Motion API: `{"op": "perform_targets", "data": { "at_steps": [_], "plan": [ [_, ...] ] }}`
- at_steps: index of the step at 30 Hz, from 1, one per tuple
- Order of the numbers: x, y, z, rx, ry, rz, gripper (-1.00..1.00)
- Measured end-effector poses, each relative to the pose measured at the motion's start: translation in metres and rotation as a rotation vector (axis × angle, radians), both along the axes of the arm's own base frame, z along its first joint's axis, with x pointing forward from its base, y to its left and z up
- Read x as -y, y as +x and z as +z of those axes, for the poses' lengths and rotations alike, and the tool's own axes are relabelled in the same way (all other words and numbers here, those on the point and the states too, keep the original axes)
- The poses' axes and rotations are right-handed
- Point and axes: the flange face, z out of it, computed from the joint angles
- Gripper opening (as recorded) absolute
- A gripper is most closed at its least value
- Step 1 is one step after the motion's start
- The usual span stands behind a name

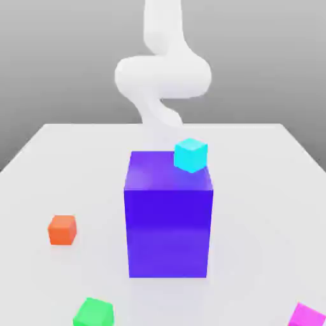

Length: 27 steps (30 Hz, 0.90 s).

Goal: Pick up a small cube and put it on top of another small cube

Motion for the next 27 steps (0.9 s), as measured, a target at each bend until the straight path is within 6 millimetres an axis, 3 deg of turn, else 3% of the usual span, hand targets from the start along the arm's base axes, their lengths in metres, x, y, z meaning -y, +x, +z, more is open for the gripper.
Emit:
{"op": "perform_targets", "data": {
  "at_steps": [7,14,21,27],
  "plan": [
    [-0.046,0.08,-0.087,-0.162,0.046,-0.127,0.0],
    [-0.094,0.133,-0.191,-0.308,0.09,-0.243,0.0],
    [-0.147,0.157,-0.304,-0.452,0.138,-0.348,0.0],
    [-0.187,0.156,-0.401,-0.578,0.188,-0.454,0.0]
  ]
}}
